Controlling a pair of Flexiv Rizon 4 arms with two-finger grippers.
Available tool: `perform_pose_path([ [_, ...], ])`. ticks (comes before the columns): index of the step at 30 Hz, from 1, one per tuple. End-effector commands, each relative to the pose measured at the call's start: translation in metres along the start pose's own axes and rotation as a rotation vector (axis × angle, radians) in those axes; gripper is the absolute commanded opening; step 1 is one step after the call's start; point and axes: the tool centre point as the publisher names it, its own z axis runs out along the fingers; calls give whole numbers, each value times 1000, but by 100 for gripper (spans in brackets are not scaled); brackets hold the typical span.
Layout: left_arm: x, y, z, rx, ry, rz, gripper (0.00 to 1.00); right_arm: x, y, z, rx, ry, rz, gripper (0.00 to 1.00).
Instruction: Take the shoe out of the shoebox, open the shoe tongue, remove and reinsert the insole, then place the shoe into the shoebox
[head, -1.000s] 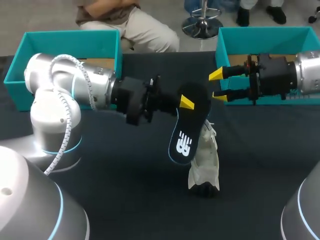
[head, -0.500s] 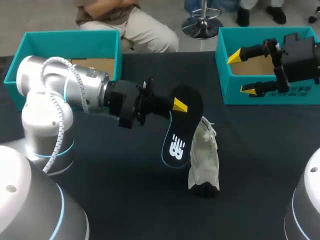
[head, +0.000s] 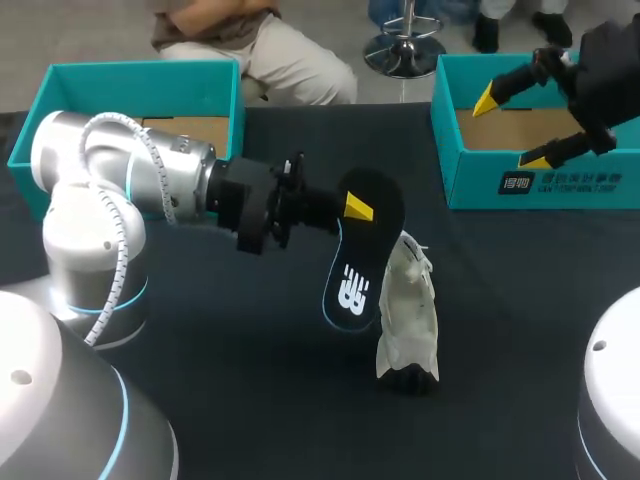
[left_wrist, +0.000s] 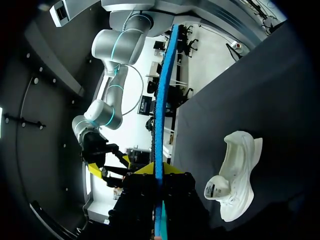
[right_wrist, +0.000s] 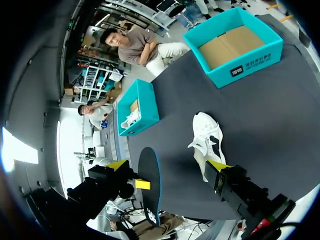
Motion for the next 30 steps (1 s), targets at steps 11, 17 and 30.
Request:
perform_pose_path([
  [11,3,3,2,0,18,-3,0,5,4,1,6,-140,1,100],
  [17,2,4,1,1,22,0,0,5,4,-1,4,-187,-6,100],
  [30,4,5,1,19,32,-13,0,-5,-7,-22,-61,-397,-254,100],
])
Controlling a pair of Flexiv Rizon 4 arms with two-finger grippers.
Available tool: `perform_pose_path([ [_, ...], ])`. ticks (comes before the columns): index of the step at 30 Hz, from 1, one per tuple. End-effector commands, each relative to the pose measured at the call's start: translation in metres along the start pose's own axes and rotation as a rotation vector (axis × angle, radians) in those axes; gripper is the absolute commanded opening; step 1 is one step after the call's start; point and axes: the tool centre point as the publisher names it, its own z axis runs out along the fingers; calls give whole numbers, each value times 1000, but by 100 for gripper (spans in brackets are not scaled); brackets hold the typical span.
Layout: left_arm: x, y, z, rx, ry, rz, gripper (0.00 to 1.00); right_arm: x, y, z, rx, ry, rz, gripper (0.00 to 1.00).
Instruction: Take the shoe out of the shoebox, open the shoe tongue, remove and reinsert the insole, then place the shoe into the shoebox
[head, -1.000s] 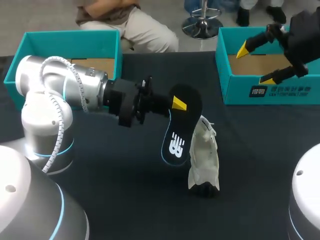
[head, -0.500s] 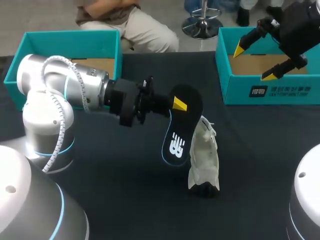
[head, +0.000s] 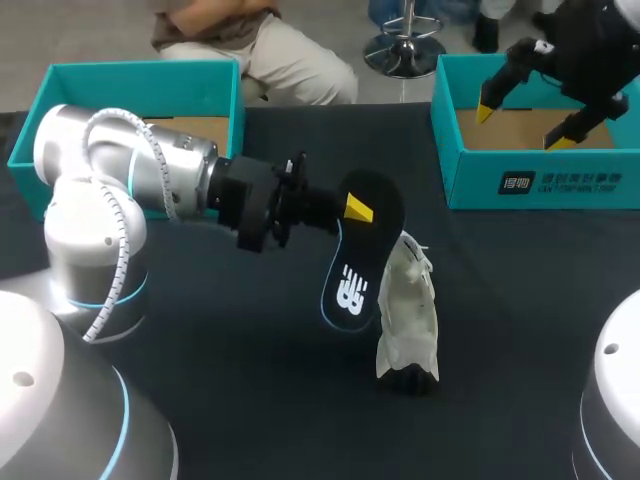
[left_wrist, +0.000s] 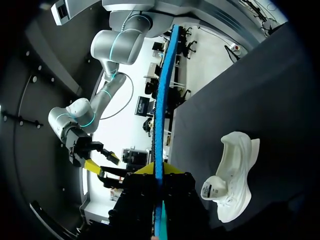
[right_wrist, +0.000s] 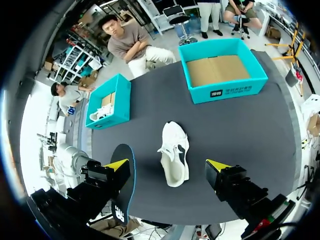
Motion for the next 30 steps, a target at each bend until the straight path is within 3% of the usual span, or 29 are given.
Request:
perform_pose_path([
  [1,0,2,1,9,6,-3,0,0,-7,-7,-9,-40,-45,100],
  [10,0,0,3,19,17,-10,0,-7,-15,-16,-33,-57,-181,100],
  [23,3,-7,5,22,31,-16,0,-5,-20,-33,-32,-77,-221,100],
  [30,2,-10,7,27,35,-14,0,-3,-21,-40,11,-67,-256,100],
])
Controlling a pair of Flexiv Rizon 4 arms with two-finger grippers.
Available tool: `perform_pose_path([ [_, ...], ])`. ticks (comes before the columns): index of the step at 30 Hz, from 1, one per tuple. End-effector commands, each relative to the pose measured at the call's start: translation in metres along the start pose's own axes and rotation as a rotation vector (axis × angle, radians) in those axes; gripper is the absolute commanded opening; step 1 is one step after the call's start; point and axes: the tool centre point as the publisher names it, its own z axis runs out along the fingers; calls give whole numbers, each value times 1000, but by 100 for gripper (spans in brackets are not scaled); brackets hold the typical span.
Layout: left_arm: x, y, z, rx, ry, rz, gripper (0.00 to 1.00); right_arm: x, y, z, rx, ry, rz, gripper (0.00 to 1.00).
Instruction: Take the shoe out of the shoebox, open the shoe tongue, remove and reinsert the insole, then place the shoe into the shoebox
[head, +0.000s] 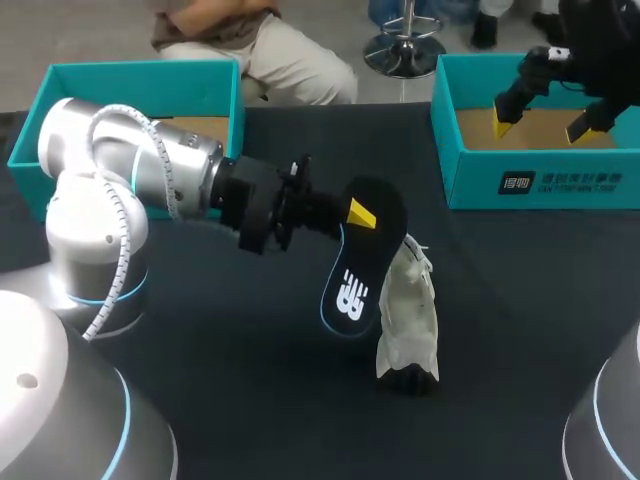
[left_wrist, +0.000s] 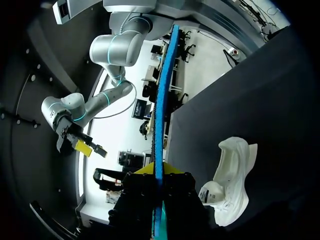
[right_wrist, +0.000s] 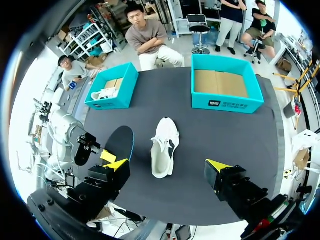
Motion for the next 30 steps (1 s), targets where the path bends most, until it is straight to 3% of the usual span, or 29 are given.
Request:
perform_pose_path([
  [1,-1,-2,1,-1,4,2,0,2,6,-4,28,6,-15,100],
  [30,-1,-5,3,27,19,12,0,-1,2,-7,49,20,15,100],
])
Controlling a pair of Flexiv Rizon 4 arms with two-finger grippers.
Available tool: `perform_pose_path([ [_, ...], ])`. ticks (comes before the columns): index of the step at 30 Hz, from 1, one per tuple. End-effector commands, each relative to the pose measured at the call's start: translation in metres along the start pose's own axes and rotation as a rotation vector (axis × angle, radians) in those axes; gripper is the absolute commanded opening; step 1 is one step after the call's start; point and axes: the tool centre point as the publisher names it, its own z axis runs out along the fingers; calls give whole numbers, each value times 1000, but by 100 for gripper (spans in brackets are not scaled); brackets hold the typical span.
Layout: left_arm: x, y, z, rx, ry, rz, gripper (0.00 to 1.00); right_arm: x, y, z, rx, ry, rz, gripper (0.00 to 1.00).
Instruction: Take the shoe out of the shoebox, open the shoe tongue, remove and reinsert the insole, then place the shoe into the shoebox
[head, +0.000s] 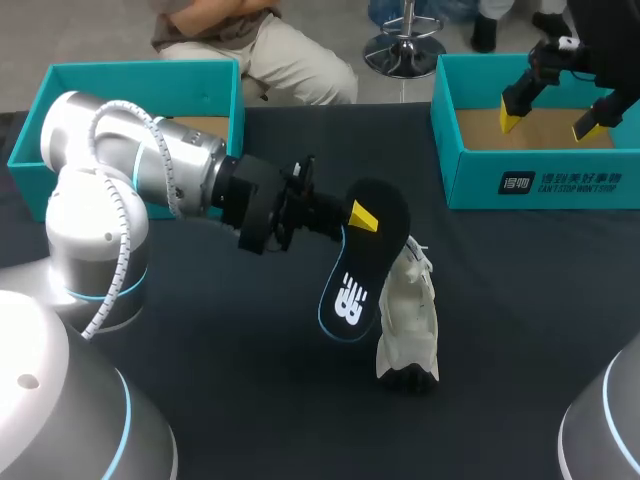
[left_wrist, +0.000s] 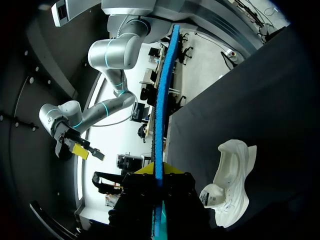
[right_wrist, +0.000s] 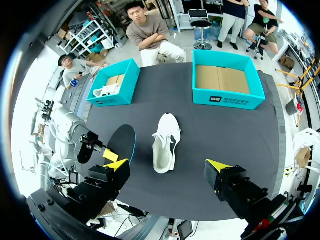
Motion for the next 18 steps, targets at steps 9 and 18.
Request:
perform_pose_path([
  [9,1,0,2,5,5,-7,0,1,2,0,5,-2,1,100],
  [18,19,-13,15,28,-39,-189,0,1,2,0,5,-2,1,100],
])
